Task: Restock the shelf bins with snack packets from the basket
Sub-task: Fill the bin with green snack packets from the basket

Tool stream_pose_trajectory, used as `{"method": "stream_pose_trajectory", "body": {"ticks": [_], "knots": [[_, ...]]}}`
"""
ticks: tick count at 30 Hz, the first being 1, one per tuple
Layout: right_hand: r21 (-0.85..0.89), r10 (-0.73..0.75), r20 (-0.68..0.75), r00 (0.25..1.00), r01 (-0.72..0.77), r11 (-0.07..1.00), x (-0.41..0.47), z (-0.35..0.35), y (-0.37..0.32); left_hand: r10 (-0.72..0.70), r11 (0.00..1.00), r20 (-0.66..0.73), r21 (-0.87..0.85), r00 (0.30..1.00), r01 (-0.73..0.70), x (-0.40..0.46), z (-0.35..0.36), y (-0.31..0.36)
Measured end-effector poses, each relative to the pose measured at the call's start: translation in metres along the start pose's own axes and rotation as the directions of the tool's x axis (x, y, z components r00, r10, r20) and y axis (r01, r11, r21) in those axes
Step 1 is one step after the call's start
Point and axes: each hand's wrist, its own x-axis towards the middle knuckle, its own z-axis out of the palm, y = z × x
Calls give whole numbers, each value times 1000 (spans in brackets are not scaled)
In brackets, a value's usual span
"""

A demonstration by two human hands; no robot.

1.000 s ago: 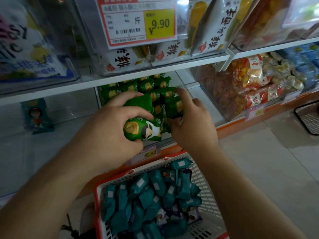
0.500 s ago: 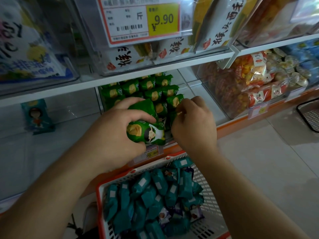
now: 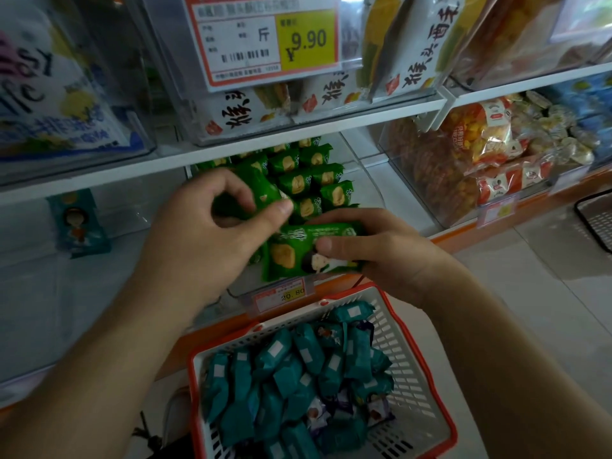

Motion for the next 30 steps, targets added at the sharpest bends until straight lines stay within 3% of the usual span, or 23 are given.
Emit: {"method": "stream_pose_trajectory", "body": {"ticks": [2,5,9,17,20,24,27,30], "knots": [[155,48,-54,997,-40,987,-5,-9,1,-27,1000,-152,2,988,27,2,-1,-3],[255,27,-101,995,-1,967,-11,-17,1,-87,994,-199,-78,976,73,6,-3,-7],[308,28,-253,967,53,950,-9,-17,2,-88,995,-114,-51,990,83,7,-3,-9],[437,-11,-233,972,115,892,-3,-5,-1,23,999,189,30,982,-29,3,-1,-6],[404,0,-265,964,111,908,-2,-3,-2,84,990,173,96,981,-102,3,2,-4],[387,0,-269,963,108,916,0,-2,-3,123,969,20,212,992,-125,5,4,-8],[399,11,-262,965,98,912,5,-4,1,65,964,85,253,994,-85,7,4,-11],[369,-16,-246,969,109,923,12,-1,7,93,939,143,317,985,-134,7,9,-13]]}}
